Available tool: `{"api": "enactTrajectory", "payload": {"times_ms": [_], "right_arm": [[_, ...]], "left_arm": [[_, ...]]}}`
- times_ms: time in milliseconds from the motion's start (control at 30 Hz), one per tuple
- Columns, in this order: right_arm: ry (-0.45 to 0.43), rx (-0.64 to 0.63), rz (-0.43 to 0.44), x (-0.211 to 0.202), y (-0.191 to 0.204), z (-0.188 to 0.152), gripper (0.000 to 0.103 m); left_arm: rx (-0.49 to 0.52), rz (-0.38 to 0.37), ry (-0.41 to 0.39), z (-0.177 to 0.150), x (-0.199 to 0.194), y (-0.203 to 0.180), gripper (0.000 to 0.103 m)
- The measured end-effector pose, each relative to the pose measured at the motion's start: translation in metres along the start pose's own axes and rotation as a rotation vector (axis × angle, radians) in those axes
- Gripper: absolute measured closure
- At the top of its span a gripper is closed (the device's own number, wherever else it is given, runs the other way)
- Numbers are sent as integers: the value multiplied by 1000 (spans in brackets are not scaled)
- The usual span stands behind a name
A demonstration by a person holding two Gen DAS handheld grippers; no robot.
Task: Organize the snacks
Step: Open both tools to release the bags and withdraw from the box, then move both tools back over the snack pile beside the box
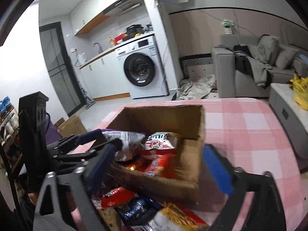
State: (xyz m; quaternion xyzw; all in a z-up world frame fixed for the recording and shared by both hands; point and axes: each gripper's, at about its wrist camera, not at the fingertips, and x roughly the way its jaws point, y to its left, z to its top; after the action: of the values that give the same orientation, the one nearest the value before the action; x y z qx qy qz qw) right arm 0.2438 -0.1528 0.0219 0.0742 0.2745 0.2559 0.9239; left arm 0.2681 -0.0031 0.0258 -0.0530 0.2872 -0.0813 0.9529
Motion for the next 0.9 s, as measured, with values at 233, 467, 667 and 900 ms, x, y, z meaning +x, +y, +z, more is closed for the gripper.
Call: {"api": "enactTrajectory", "payload": {"times_ms": [233,467,667,900], "right_arm": [[26,45,-7,-26,-13,-13,0],[25,40,13,-51,-14,-42,0],[52,26,14,-60,-6,-69,0],[46,27,25,-71,-5,-89,0]], "left_arm": [[49,55,-45,-13,-33,-18,1],[50,107,-27,-46,-68,-21,1],[51,125,-53,-80,-103,-27,1],[54,151,-50,-105,-131,-27,1]]}}
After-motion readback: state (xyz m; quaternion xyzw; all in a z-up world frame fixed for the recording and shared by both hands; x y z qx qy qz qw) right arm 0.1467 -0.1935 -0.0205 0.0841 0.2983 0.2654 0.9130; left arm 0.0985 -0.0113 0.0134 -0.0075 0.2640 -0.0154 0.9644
